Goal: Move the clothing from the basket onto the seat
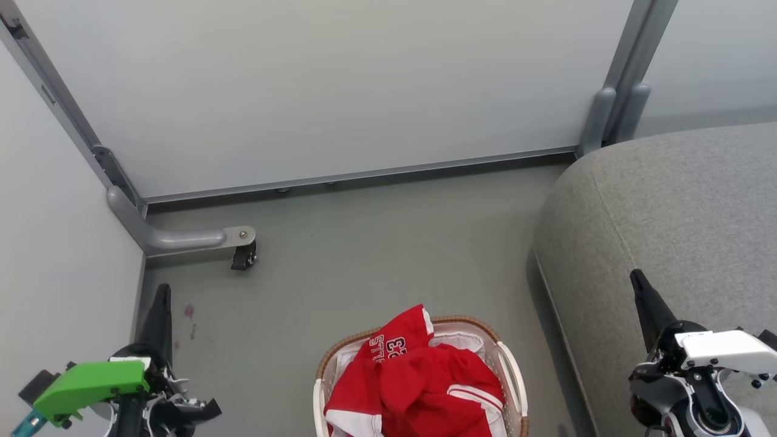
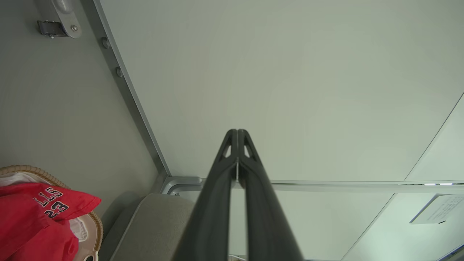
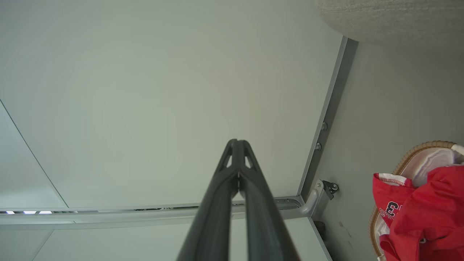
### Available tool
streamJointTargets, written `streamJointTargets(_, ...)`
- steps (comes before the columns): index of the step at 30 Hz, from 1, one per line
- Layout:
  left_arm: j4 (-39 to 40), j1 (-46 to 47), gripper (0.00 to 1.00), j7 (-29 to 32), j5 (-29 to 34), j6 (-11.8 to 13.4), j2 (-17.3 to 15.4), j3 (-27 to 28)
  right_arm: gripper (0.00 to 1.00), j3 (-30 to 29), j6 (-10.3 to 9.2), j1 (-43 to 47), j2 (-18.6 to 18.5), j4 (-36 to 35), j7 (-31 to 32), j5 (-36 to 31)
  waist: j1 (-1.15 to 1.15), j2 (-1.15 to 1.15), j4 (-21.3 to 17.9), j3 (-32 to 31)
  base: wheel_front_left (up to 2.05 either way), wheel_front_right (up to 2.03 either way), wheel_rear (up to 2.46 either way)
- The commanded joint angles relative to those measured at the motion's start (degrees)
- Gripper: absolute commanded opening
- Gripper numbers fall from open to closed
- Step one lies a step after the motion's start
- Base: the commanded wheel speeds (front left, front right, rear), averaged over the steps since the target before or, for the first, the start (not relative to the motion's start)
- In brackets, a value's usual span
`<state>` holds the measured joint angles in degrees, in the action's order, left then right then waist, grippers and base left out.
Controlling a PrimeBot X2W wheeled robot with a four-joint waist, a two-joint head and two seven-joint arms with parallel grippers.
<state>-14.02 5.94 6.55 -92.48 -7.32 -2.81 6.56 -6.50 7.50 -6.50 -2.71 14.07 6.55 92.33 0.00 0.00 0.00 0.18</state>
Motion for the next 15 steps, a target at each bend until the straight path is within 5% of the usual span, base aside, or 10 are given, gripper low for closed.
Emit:
streamJointTargets(1, -0.3, -0.1, 1.0, -0.1, 0.0, 0.0, 0.0, 0.0, 1.0, 0.0, 0.0, 0.0, 0.1, 0.3, 0.0, 0.0, 0.0, 0.0, 0.0, 0.0, 0.0, 0.0, 0.0)
streamJointTargets(15, -1.1, -1.8, 1.0, -3.2, 1.9, 0.0, 0.3, -3.6, 1.0, 0.9, -0.02, 1.3, 0.5, 1.9, -3.1, -2.7, 0.0, 0.0, 0.0, 0.0, 0.0, 0.0, 0.0)
